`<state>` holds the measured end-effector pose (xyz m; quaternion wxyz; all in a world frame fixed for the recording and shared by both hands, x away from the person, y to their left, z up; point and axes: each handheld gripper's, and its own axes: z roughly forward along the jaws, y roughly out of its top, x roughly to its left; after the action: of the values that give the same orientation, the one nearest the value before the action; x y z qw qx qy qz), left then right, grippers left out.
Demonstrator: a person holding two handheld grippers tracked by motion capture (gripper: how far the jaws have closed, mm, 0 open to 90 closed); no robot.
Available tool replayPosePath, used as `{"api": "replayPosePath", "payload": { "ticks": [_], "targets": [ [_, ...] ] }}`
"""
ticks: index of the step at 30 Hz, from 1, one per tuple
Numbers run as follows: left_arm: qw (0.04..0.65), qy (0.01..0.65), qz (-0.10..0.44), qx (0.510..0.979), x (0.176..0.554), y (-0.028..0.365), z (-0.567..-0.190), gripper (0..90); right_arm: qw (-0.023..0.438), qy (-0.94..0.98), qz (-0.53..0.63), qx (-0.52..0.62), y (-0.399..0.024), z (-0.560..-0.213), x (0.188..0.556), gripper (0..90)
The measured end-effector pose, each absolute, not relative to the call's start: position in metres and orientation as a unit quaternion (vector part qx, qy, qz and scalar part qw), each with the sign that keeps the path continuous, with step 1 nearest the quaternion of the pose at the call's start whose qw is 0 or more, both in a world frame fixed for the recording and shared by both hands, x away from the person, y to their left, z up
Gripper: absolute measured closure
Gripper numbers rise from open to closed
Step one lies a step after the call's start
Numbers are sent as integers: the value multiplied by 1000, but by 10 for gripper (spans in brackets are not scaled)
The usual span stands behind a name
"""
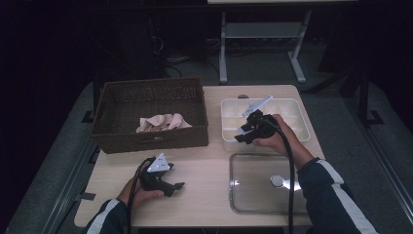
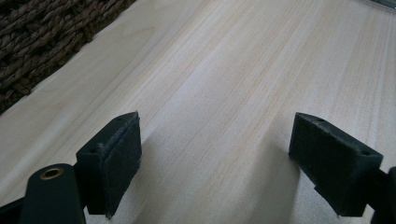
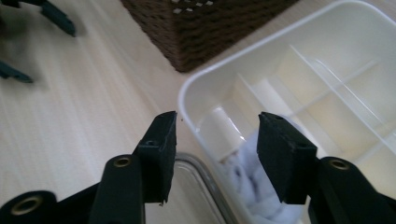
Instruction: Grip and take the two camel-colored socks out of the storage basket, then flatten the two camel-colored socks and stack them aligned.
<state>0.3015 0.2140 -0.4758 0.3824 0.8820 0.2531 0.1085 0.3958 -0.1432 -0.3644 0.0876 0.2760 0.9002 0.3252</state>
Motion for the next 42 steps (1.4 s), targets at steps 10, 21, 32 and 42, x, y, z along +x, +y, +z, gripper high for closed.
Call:
{"api": "replayPosePath", "payload": {
  "ticks": [10,21,32,42],
  "targets": [
    [381,251,108,883,302,214,-476,161,97,911,338,217,-116,-374,372,381],
    [382,250,107,883,303,214,-476,161,87,917,353,163,-82,-402,346,330],
    [382,251,106,883,302,215,-476,162,79,934,332,103,-47,-443,320,313],
    [370,260,109,886,302,217,-473,178,68,933,339,97,-42,-455,316,315]
  ]
}}
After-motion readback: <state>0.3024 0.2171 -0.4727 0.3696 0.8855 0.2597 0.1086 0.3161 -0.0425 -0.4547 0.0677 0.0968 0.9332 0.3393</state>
